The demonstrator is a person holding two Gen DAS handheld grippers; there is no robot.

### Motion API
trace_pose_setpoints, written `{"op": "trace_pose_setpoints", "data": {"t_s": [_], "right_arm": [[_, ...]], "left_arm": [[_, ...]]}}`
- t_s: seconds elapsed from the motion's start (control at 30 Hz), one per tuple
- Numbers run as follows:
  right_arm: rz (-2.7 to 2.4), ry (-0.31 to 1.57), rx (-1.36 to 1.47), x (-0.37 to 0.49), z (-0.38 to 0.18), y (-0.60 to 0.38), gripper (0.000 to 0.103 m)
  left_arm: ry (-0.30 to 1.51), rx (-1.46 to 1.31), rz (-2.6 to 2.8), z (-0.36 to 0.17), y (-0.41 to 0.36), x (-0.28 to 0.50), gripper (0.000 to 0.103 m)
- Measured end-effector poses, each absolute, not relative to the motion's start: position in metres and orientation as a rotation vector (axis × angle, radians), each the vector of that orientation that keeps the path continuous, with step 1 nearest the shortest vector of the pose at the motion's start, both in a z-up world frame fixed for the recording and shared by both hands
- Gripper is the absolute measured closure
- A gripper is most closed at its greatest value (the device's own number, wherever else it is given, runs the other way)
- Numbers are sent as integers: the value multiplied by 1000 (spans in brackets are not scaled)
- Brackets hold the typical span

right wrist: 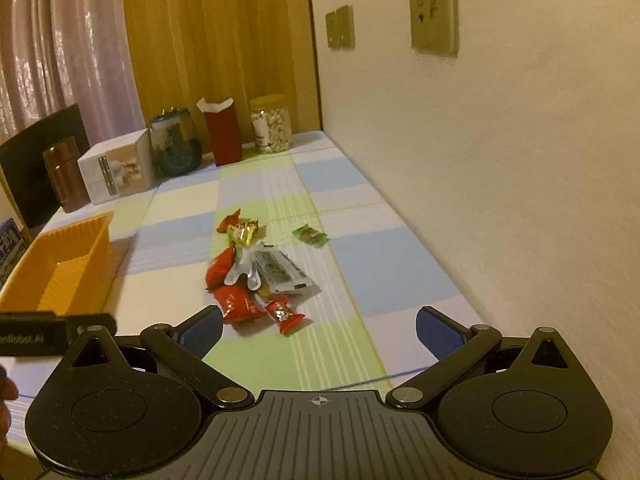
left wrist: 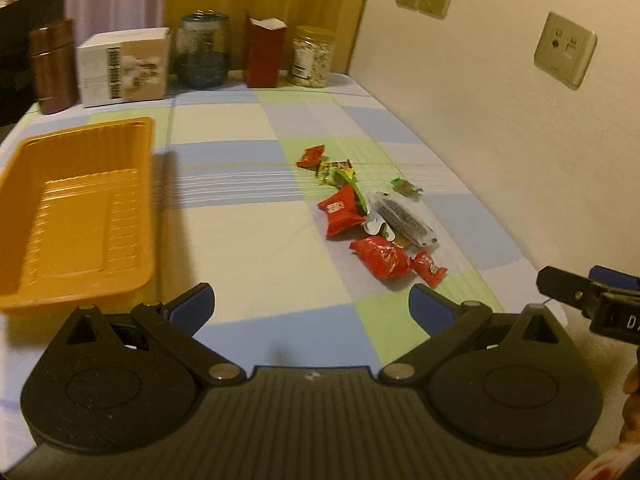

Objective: Organize snacks
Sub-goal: 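Grasp a red candy packet with the left tool while the right tool grasps a small red candy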

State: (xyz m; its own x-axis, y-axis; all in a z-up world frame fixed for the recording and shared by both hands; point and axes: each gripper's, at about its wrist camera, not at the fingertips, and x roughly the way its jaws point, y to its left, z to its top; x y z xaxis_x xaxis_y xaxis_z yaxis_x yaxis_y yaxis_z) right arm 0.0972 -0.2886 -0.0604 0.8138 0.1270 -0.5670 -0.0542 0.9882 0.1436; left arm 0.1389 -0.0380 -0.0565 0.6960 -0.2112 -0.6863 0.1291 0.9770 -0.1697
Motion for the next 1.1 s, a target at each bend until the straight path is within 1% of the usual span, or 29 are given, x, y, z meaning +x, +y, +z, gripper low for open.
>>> {"op": "trace_pose_setpoints", "data": {"t_s": [0.1,0.17,0.3,0.33,0.37,0.4,0.43,0.6,0.7,0.77,0.83,0.87,0.93,0.97,1.1], "right_arm": [[123,622,114,114,-73,-291,1],[146,628,106,126,-82,-290,1],[187,643,84,147,-99,-287,1],[198,647,79,151,-102,-286,3],[213,654,72,156,-106,-285,16],[228,668,66,160,-111,-285,22],[239,681,64,165,-114,-286,26],[262,692,36,177,-129,-284,27],[263,701,34,180,-134,-286,29],[259,707,40,181,-138,-288,33],[258,712,41,181,-140,-290,34],[260,712,41,181,-141,-291,35],[267,714,37,181,-142,-291,36],[270,714,34,181,-143,-290,36],[279,706,34,182,-141,-287,38]], "left_arm": [[773,-82,-244,-68,-46,158,1],[772,-47,-295,-75,-53,171,6],[776,42,-390,-91,-68,192,10],[776,65,-415,-96,-71,197,11],[775,82,-433,-101,-73,202,12],[771,97,-454,-104,-76,205,12],[769,115,-474,-108,-78,209,15],[748,193,-564,-120,-93,224,21],[739,240,-620,-127,-102,232,27],[735,267,-651,-131,-107,236,33],[732,274,-673,-133,-110,239,37],[727,272,-686,-133,-111,241,43],[725,271,-697,-132,-112,244,48],[726,265,-700,-132,-112,245,53],[746,245,-674,-129,-106,245,58]]}}
